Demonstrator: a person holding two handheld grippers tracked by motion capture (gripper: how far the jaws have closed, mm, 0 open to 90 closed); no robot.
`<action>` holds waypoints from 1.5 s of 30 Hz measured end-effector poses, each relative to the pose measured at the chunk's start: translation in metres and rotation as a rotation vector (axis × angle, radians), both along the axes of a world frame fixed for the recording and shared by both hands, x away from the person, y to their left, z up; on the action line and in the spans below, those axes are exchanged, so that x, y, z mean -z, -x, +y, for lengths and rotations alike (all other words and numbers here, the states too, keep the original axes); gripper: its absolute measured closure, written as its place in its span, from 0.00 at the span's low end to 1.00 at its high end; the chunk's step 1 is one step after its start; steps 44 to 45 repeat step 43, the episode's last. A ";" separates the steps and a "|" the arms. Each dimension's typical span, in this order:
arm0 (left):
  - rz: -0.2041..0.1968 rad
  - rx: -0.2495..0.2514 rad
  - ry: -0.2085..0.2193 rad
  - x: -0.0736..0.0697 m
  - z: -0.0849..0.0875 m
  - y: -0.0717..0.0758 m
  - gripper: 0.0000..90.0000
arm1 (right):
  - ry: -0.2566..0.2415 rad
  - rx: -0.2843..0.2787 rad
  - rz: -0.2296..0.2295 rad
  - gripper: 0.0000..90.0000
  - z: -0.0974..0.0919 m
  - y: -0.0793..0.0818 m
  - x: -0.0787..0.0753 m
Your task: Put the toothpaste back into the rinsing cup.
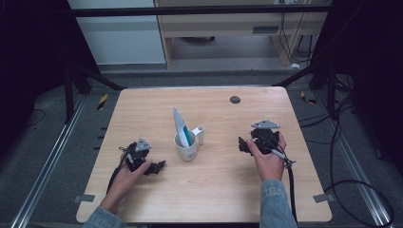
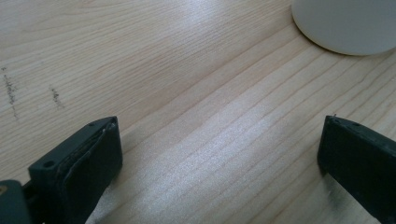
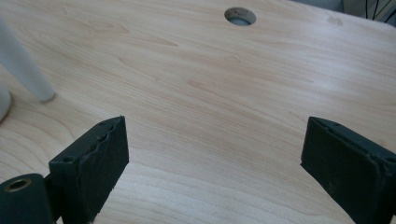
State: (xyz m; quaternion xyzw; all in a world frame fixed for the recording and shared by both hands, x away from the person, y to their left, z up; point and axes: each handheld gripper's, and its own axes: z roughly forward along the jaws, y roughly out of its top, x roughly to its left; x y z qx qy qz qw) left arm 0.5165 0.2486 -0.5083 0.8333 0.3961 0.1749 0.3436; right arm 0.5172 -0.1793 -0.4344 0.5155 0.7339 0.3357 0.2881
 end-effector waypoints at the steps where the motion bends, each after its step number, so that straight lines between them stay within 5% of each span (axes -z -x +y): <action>1: 0.000 0.000 0.000 0.000 0.000 0.000 0.00 | -0.006 0.004 0.010 0.09 -0.002 -0.001 0.003; 11: 0.000 0.000 0.000 0.000 0.000 0.000 0.00 | -0.009 0.016 0.096 0.10 -0.013 -0.007 0.031; 21: 0.000 0.000 0.000 0.000 0.000 0.000 0.00 | -0.050 0.068 0.133 0.12 -0.023 -0.014 0.058; 35: 0.000 0.000 0.000 0.000 0.000 0.000 0.00 | -0.053 0.103 0.100 0.08 -0.024 -0.024 0.076; 45: -0.001 0.004 -0.002 0.000 0.001 0.000 0.00 | -0.059 0.210 0.120 0.00 -0.025 -0.027 0.077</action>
